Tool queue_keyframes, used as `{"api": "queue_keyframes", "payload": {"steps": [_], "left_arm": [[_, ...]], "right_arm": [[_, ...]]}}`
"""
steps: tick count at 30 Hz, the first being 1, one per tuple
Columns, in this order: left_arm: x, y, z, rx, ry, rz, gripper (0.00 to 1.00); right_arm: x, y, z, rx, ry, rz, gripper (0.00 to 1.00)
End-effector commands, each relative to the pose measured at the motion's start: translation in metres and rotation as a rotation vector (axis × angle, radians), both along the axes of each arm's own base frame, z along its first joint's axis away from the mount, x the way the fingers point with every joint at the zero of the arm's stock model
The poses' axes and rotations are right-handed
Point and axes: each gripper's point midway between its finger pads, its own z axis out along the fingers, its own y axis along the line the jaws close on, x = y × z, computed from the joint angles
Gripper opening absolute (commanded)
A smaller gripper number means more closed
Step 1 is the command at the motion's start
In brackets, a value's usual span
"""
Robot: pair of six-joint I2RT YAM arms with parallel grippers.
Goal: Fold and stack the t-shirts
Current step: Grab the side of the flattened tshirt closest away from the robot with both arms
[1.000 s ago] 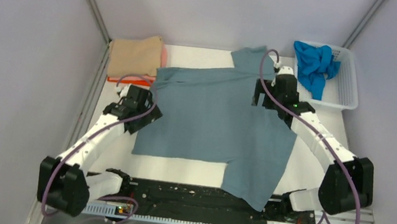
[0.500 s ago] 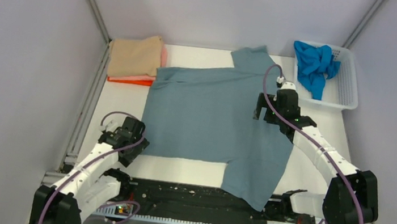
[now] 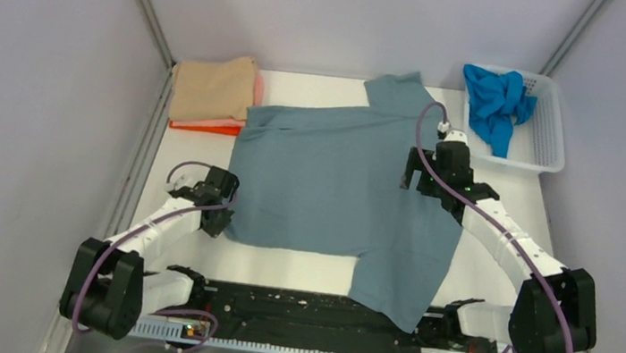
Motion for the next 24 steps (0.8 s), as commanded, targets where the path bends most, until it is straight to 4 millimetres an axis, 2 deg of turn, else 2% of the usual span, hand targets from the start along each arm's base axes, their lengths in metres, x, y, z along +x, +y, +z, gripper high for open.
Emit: {"api": "queue_keyframes", "payload": {"steps": [1,4,7,10,12,15,17,24], "left_arm": [[-0.006,-0.009,-0.017,-0.054,0.036,0.004,0.00],[0.000,-0.012,-0.011,-0.062,0.007,-0.028,0.00],[0.008,-0.016,-0.006,-0.068,-0.018,-0.065,0.00],[0.010,-0.018,-0.005,-0.072,-0.018,-0.088,0.00],[0.009,-0.019,-0.007,-0.074,-0.013,-0.094,0.00],[0.009,-0.020,-0.009,-0.081,-0.013,-0.105,0.00],[0.008,-0.020,-0.010,-0.079,-0.006,-0.109,0.00],[0.006,-0.019,-0.005,-0.077,-0.021,-0.118,0.00]], "right_arm": [[-0.008,-0.003,0.008,-0.014,0.006,-0.039,0.98],[-0.024,0.002,0.010,-0.049,0.033,-0.022,0.97],[-0.056,0.016,0.004,-0.098,0.099,0.056,0.96],[-0.109,0.032,-0.011,-0.121,0.215,0.162,0.94],[-0.154,0.062,-0.021,-0.025,0.314,0.355,0.83],[-0.209,0.081,-0.028,0.033,0.475,0.448,0.81],[-0.236,0.079,-0.035,-0.002,0.553,0.483,0.80],[-0.314,0.034,-0.073,-0.226,0.842,0.492,0.71]]}}
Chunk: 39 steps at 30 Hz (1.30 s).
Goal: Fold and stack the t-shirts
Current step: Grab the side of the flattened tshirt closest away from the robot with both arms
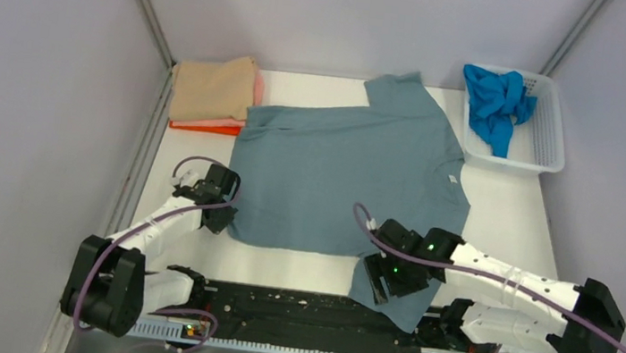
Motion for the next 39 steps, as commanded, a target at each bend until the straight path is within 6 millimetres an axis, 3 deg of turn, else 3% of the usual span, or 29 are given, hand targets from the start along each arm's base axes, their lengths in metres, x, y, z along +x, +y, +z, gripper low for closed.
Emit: {"api": "queue_keyframes", "payload": {"steps": [1,5,8,13,15,18,21,25,29,34,37,39], "left_arm": [[-0.009,-0.008,-0.008,-0.045,0.023,-0.024,0.00],[-0.010,-0.008,-0.005,-0.048,0.010,-0.020,0.00],[-0.011,-0.007,-0.004,-0.049,0.007,-0.018,0.00],[-0.014,-0.007,-0.005,-0.047,0.012,-0.017,0.00],[-0.015,-0.006,-0.006,-0.048,0.010,-0.015,0.00],[-0.017,-0.007,-0.006,-0.053,0.008,-0.018,0.00],[-0.023,-0.005,-0.006,-0.049,0.022,-0.017,0.00],[-0.041,-0.001,-0.005,-0.051,0.042,-0.005,0.00],[-0.059,-0.008,-0.003,-0.117,0.033,-0.020,0.00],[-0.078,-0.001,0.014,-0.113,0.015,-0.002,0.00],[-0.074,-0.006,0.023,-0.152,-0.062,-0.020,0.00],[-0.065,-0.010,0.023,-0.172,-0.129,-0.034,0.00]], "right_arm": [[-0.054,-0.041,-0.018,-0.210,0.187,-0.017,0.70],[-0.065,-0.045,-0.034,-0.217,0.215,-0.029,0.66],[-0.056,-0.036,-0.045,-0.185,0.176,-0.038,0.63],[-0.044,-0.043,-0.058,-0.263,0.120,-0.080,0.59],[-0.038,-0.048,-0.060,-0.300,0.091,-0.118,0.48],[-0.030,-0.053,-0.056,-0.323,0.037,-0.182,0.16],[-0.021,-0.051,-0.043,-0.282,-0.018,-0.237,0.00],[-0.024,-0.050,-0.018,-0.207,-0.020,-0.279,0.00],[-0.047,-0.043,0.002,-0.100,0.064,-0.258,0.00],[-0.055,-0.049,0.024,-0.052,0.068,-0.266,0.00],[-0.046,-0.047,0.030,-0.019,0.017,-0.272,0.00],[-0.027,-0.040,0.038,0.023,-0.078,-0.297,0.00]]}}
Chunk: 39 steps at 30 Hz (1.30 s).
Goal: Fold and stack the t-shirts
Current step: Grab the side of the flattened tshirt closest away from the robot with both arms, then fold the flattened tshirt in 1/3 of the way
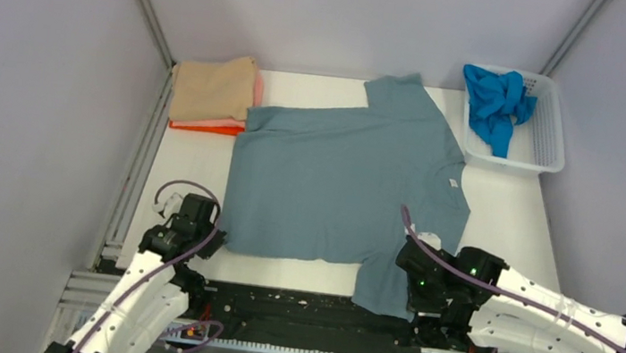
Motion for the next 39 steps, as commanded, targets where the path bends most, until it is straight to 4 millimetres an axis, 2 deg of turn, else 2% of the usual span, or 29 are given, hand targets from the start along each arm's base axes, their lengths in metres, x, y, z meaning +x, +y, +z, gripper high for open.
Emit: {"api": "queue_keyframes", "payload": {"steps": [1,4,7,13,20,28,33,39], "left_arm": [[0.006,-0.008,0.004,-0.051,-0.076,-0.016,0.00],[0.027,-0.018,0.014,-0.087,-0.149,-0.032,0.00],[0.047,-0.020,0.019,-0.066,-0.171,-0.046,0.00],[0.083,-0.022,0.029,-0.015,-0.137,-0.055,0.00],[0.121,-0.020,0.035,0.056,-0.103,-0.049,0.00],[0.154,-0.004,0.051,0.132,-0.115,-0.006,0.00],[0.166,0.010,0.057,0.147,-0.127,0.025,0.00],[0.178,0.020,0.057,0.153,-0.127,0.049,0.00]], "right_arm": [[0.029,0.013,0.025,0.067,-0.162,-0.044,0.00],[0.064,0.017,0.041,0.055,-0.333,-0.088,0.00],[0.103,0.011,0.060,-0.006,-0.492,-0.161,0.00],[0.171,0.023,0.077,0.061,-0.602,-0.207,0.00],[0.245,-0.002,0.101,-0.031,-0.772,-0.347,0.00],[0.303,-0.019,0.122,-0.017,-0.891,-0.366,0.00],[0.324,-0.028,0.131,-0.049,-0.946,-0.340,0.00],[0.347,-0.030,0.139,-0.024,-1.002,-0.269,0.00]]}}
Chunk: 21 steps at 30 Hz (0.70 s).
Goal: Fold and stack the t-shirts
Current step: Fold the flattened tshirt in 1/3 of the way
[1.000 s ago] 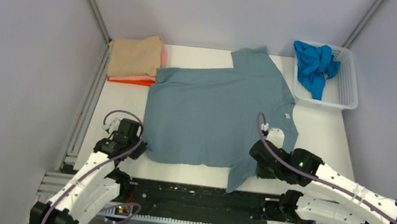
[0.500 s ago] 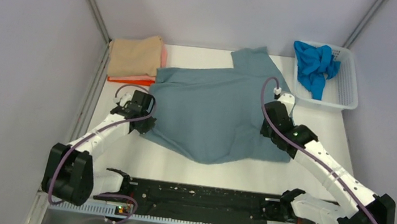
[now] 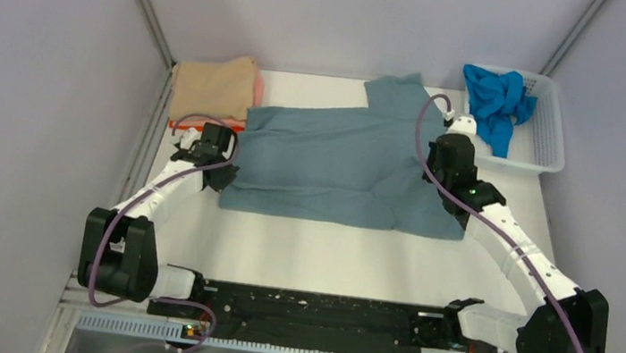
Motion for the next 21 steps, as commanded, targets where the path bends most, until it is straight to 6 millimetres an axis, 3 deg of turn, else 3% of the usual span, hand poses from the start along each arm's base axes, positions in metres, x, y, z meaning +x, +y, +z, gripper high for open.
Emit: {"api": "queue_keyframes", "payload": {"steps": [1,7,11,13,19,20,21], "left_arm": [[0.021,0.010,0.014,0.024,-0.057,0.024,0.00],[0.024,0.021,-0.001,0.027,-0.023,0.044,0.00],[0.035,0.017,-0.012,0.006,0.010,0.022,0.00],[0.038,0.016,-0.020,0.002,0.038,0.016,0.05],[0.049,0.018,-0.030,0.001,0.079,0.016,0.58],[0.051,0.017,-0.028,-0.002,0.075,0.012,0.65],[0.055,0.016,-0.022,-0.004,0.065,0.008,0.72]], "right_arm": [[0.032,0.004,0.039,0.005,-0.145,0.065,0.00],[0.046,0.003,0.036,-0.026,-0.149,0.134,0.00],[0.064,0.006,0.013,-0.074,-0.113,0.198,0.00],[0.076,0.002,0.001,-0.113,-0.103,0.214,0.00],[0.136,-0.016,-0.020,-0.154,-0.104,0.150,0.02],[0.147,-0.020,-0.029,-0.171,-0.077,0.132,0.07],[0.157,-0.026,-0.033,-0.195,-0.050,0.099,0.19]]}}
